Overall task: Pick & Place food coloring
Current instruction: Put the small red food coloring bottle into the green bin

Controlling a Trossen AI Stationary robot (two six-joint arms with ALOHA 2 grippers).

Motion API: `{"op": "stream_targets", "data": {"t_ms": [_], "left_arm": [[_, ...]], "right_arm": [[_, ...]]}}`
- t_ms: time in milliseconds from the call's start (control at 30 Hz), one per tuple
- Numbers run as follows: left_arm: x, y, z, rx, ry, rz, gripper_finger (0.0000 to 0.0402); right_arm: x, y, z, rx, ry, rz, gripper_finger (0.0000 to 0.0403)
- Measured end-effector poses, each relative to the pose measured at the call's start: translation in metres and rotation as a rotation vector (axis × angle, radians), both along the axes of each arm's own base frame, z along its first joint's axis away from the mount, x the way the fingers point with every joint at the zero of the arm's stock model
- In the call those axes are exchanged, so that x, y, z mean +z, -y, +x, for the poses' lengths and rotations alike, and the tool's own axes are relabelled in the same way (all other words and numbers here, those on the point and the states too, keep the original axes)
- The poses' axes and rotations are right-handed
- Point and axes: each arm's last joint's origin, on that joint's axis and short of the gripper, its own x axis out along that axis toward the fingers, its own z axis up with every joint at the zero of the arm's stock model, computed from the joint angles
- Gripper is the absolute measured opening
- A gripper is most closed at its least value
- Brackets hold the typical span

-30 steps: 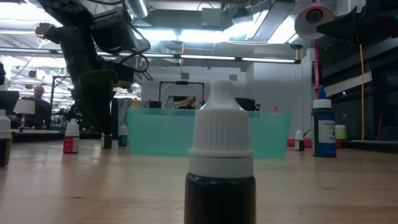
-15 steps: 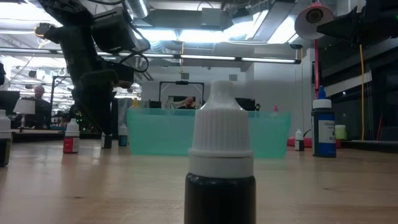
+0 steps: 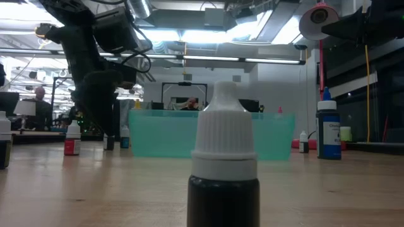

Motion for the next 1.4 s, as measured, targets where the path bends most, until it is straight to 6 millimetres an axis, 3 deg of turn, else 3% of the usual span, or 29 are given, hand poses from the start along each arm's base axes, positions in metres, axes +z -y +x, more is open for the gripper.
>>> {"op": "stream_targets", "data": {"t_ms": [67,200,433,533,700,833,1067,1233,1400], "left_arm": [[0.007,0.002,0.004,-0.021,0.020,-0.011,0.0056],[0.040,0.005,0.017,-0.061,0.096,0.008,0.0053],[0.129,0.003,0.026,-0.135,0.130,0.074,0.0055],[0.162,-0.004,0.033,-0.147,0.162,0.103,0.0055],[0.191,-0.028,0.058,-0.152,0.154,0.134,0.0056],[0.186,-0.043,0.087,-0.210,0.098,0.170,0.0056],[0.144,-0.046,0.117,-0.339,0.012,0.127,0.0056],[0.115,-0.042,0.125,-0.364,0.030,0.146,0.0056],[0.081,-0.041,0.117,-0.347,-0.024,0.128,0.0056]], "right_arm": [[0.000,0.000,0.000,0.000,0.000,0.000,0.0012],[0.000,0.000,0.000,0.000,-0.001,0.000,0.0012],[-0.001,0.000,0.000,0.001,-0.004,0.001,0.0012],[-0.001,0.000,0.000,0.001,-0.004,0.001,0.0012],[-0.001,0.000,0.000,0.000,-0.004,0.001,0.0012],[-0.001,0.000,0.000,0.001,-0.007,0.001,0.0012],[-0.003,0.000,0.000,0.001,-0.029,-0.002,0.0012],[-0.003,0.000,0.001,0.002,-0.031,-0.002,0.0012],[-0.003,-0.001,0.001,0.026,-0.029,-0.006,0.0012]]}}
